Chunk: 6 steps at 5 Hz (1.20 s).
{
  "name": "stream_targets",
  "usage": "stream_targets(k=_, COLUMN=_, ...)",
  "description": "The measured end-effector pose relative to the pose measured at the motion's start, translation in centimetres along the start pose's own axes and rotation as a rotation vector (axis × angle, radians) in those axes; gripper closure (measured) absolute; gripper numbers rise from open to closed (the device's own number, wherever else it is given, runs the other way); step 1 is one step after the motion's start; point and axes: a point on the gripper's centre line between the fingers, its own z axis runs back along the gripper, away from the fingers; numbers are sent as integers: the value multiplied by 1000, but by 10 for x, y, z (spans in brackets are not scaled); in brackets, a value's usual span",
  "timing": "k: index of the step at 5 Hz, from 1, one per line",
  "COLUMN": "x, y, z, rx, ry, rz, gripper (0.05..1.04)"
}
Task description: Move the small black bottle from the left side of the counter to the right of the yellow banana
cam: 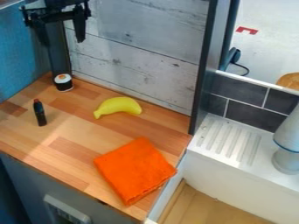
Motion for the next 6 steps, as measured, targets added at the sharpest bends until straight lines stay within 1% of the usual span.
stream_targets(k=1, x=-5, y=1, z=-17, rx=18, ry=42, rz=-11, gripper=83)
stream_targets(k=2, x=-11, y=30, z=-46, rx=-44, ry=99, rz=-113, gripper=83)
stream_targets(k=3, x=-9, y=63, z=-67, rx=-24, ry=69, rz=-92, gripper=83)
stream_targets(k=4, x=-12, y=74, z=-84, rx=16, ry=-14, rz=-125, gripper=83)
stream_targets(k=5, x=-4, y=77, z=-86, rx=37, ry=-70, rz=-128, gripper=83)
stream_targets(k=6, x=-5, y=84, z=-93, rx=78, ry=-99, rz=-131, gripper=83)
